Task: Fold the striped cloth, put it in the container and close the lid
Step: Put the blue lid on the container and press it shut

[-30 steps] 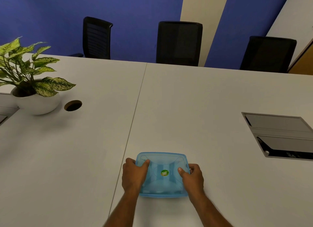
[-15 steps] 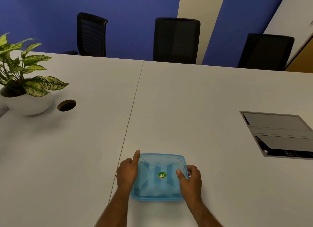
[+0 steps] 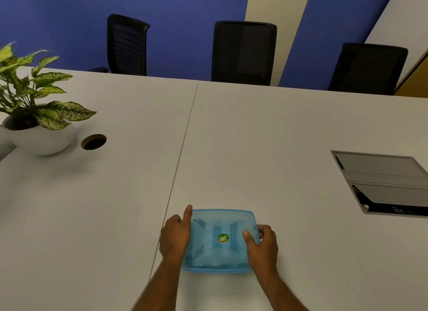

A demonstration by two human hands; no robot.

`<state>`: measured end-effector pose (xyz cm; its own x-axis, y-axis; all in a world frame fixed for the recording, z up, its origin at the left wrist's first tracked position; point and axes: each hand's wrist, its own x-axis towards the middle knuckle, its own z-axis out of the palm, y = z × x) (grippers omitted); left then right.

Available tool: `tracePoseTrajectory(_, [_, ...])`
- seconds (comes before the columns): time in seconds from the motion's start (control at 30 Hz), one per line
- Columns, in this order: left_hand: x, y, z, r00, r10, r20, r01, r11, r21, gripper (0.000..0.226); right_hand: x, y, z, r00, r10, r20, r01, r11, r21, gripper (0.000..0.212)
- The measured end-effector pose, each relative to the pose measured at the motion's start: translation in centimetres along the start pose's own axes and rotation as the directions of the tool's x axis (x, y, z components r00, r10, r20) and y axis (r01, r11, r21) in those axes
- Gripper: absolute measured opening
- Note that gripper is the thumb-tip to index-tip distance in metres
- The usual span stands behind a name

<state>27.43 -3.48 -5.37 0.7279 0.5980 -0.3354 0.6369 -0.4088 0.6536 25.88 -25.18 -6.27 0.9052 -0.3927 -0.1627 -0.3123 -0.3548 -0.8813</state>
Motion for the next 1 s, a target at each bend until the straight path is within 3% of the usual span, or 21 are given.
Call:
tracePoseTrajectory(0.2, [-2.0,-1.4,0.3,0.998,-0.063,-0.012,0.063,0.998,0.020,0.062,0.1,0.2,0.1,1.000,0.000,-0.010,0.000,1.000,0.007,0.023])
tracePoseTrajectory(0.53, [-3.8,-2.3,-0.1,0.996,0.057,-0.072,-0.066,0.988,-0.137,0.054,0.0,0.2,0.1,1.000,0.000,-0.024,0.001,1.000,0.004,0.023])
tracePoseTrajectory(0.83, [-4.3,-1.9,-0.3,0.999,0.005,-0.049,-0.008,0.998,-0.063,0.058,0.0,0.3,0.0,1.000,0.004,-0.017,-0.005,1.000,-0.009,0.025])
tracePoseTrajectory(1.0, [-4.7,-1.7,-1.4,1.000,-0.005,-0.002,0.005,1.000,0.010,0.068,-0.6,-0.3,-1.3,0.998,0.060,0.003,-0.060,0.997,-0.051,0.054])
